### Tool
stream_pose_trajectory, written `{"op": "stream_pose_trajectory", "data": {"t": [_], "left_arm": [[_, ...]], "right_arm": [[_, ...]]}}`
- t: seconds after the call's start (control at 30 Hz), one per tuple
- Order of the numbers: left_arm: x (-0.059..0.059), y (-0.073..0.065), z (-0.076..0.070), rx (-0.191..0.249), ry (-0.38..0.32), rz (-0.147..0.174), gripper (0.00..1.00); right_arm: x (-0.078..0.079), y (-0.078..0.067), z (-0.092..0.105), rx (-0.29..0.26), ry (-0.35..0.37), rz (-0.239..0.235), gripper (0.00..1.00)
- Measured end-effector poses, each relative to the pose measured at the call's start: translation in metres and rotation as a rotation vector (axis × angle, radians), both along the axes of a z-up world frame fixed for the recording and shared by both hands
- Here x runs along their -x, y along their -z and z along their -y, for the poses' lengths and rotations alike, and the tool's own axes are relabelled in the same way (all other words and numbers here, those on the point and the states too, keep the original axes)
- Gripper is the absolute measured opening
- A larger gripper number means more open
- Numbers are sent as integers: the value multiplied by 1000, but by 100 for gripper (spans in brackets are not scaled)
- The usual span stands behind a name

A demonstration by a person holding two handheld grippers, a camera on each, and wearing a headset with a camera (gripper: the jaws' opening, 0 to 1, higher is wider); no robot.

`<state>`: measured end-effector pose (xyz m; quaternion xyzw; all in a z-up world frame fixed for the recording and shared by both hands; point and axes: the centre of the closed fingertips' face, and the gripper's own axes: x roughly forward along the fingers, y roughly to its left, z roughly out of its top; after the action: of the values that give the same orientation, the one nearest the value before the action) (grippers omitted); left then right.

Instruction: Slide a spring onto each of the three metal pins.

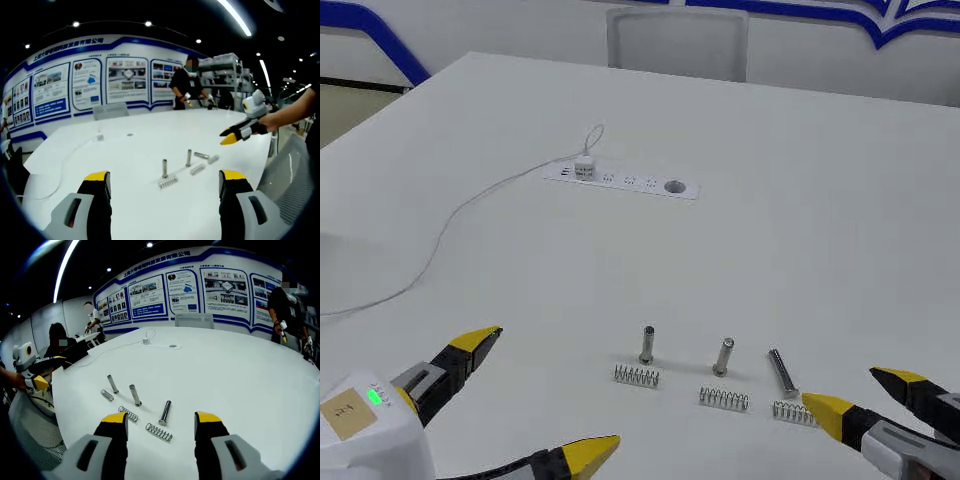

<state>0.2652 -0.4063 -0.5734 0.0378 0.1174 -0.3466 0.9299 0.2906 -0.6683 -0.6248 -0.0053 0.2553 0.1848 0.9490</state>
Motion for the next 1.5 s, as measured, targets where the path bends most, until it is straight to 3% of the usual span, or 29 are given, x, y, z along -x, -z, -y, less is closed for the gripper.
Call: {"op": "stream_pose_trajectory", "data": {"t": [0.1,0.47,0.6,1.1,1.5], "left_arm": [[0,1,0,-3,0,-5,91],[1,5,0,-26,4,-14,90],[0,6,-2,-21,-3,-24,90],[0,12,-4,-26,-8,-50,90],[0,16,-5,-33,-13,-66,89]], "right_arm": [[-7,3,1,12,0,-8,47],[-30,15,-15,40,-49,-42,45],[-39,21,-19,59,-72,-50,37],[-61,51,-18,88,-21,-151,31],[-69,69,-20,110,2,-219,22]]}}
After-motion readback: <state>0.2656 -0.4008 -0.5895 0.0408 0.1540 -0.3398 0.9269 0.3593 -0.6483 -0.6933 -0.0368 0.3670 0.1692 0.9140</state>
